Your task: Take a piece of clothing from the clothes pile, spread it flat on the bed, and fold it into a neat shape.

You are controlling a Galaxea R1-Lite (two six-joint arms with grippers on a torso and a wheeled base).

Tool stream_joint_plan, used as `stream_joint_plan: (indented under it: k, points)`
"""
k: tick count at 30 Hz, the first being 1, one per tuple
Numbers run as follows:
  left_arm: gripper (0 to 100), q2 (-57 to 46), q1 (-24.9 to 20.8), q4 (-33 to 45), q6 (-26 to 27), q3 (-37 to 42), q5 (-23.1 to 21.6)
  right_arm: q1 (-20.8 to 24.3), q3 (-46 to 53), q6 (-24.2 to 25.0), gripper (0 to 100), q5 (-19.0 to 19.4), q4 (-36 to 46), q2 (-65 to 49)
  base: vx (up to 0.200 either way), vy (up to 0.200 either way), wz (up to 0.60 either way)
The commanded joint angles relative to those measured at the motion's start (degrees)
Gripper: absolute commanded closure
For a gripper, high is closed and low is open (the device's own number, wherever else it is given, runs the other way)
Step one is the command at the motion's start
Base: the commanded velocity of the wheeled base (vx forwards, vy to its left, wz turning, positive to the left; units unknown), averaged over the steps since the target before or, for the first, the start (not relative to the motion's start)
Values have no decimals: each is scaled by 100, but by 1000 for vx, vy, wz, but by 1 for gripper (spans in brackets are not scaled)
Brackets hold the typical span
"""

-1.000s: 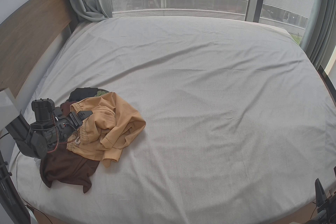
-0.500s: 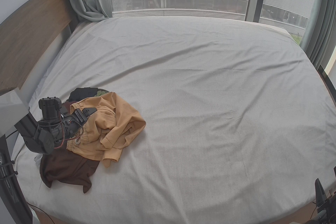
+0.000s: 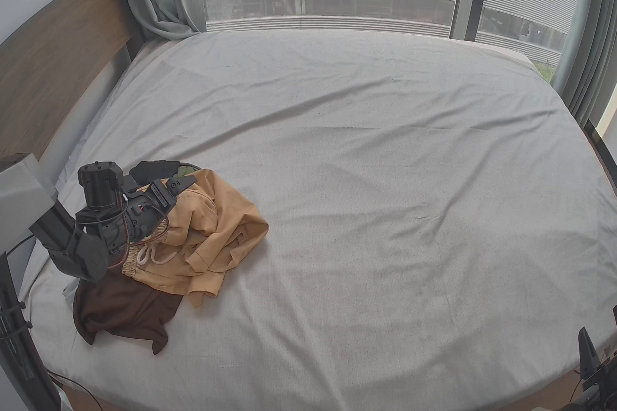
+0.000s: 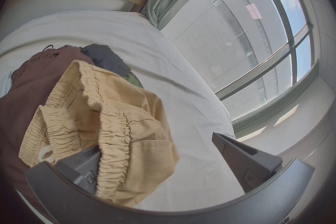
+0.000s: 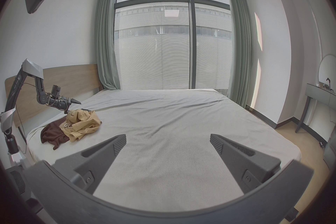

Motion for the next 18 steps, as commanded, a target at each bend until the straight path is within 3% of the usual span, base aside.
stream_joint_plan:
  k: [1,18]
  points:
    - [0,-163,-5,-2,-47,-71,1,7,101,-1,0,-4,-3,-75,0,0,0]
    - [0,276,30,-64,-266,-405,19,7,101,8,0,-4,-3,-84,0,0,0]
